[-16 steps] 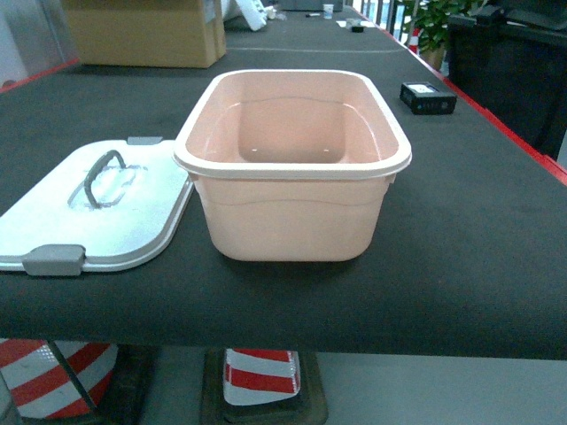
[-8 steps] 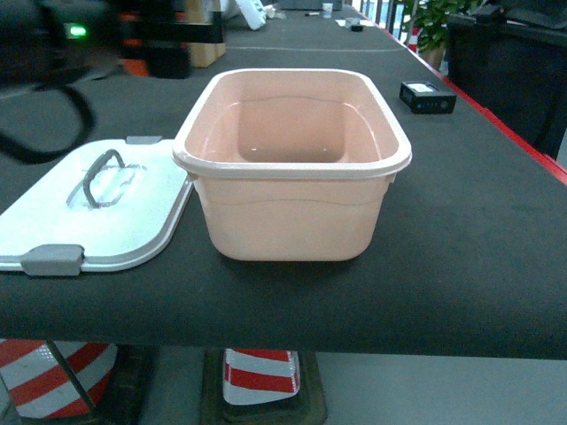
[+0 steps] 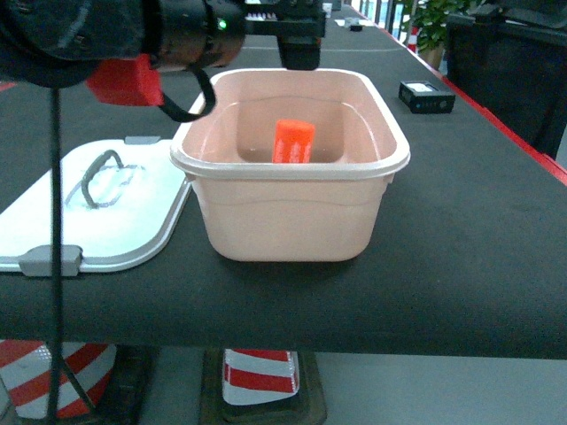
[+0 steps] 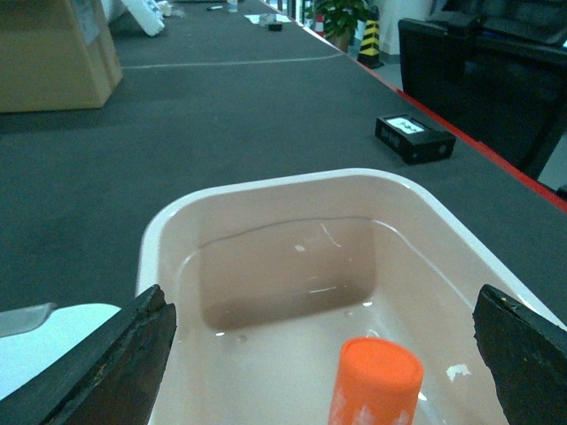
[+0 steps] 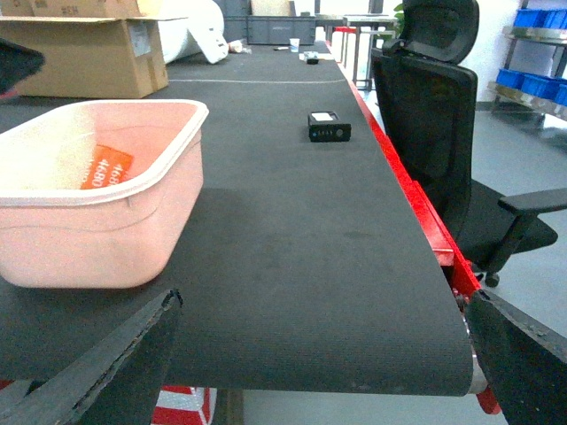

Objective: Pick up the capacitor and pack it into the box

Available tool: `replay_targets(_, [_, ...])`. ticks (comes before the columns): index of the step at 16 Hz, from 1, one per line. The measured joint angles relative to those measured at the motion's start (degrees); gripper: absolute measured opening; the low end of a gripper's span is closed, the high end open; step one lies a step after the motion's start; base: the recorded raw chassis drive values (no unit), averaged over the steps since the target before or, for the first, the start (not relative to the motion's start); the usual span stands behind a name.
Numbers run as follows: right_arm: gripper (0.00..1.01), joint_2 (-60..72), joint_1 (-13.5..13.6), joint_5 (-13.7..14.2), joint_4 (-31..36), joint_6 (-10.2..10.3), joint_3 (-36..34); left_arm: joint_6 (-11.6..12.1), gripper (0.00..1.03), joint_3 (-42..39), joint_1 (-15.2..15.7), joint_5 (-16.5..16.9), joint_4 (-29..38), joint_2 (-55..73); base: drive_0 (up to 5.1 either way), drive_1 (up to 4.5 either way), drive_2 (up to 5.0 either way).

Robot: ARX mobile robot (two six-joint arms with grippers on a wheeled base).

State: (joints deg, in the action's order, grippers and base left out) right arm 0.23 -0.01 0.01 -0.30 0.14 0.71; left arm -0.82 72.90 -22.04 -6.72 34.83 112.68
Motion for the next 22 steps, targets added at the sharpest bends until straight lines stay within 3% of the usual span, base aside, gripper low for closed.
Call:
replay_targets(2, [0.98,0.0,0.0,0.0,0.0,0.0,0.0,1.4,0.98,-6.6,5.0,1.8,2.6,-7.1,0.0,0.00,0.0])
replay_targets(4, [0.98,0.0,0.0,0.0,0.0,0.0,0.0,2.8,0.98,-12.5,12.7,3.3,4.7,-12.1,0.0,0.00,0.0])
replay_targets(6, [0.98,0.0,0.0,0.0,0.0,0.0,0.0,3.6,0.98,-16.8,20.3,5.5,6.6,-10.9,0.0,0.00,0.0])
replay_targets(7, [0.98,0.0,0.0,0.0,0.0,0.0,0.0,4.3,0.98,-16.9,22.2,7.0,8.2,-8.1,0.0,0.00,0.0])
replay_targets(10, [0.98,0.0,0.0,0.0,0.0,0.0,0.0,5.2,0.98,-10.9,23.4,9.9,8.7,3.8,0.0,0.00,0.0])
replay_targets(14, [0.98,0.0,0.0,0.0,0.0,0.0,0.0,5.3,0.98,3.0,24.5,9.7,4.8,18.8,0.0,0.00,0.0])
replay_targets(17, [0.98,0.0,0.0,0.0,0.0,0.0,0.0,5.3,0.98,6.5,24.7,9.3,3.3,24.3,0.0,0.00,0.0])
replay_targets(18, [0.98,0.0,0.0,0.0,0.0,0.0,0.0,5.2,0.91,7.2,24.9,9.4,3.4,25.0,0.0,0.00,0.0])
replay_targets(20, [0.98,0.0,0.0,0.0,0.0,0.0,0.0,5.2,0.66,8.2,25.2,9.7,3.8,25.4,0.0,0.00,0.0])
replay_targets(22, [0.98,0.0,0.0,0.0,0.0,0.0,0.0,5.2,0.25,8.9,25.6,10.4,2.8,25.9,0.0,0.00,0.0])
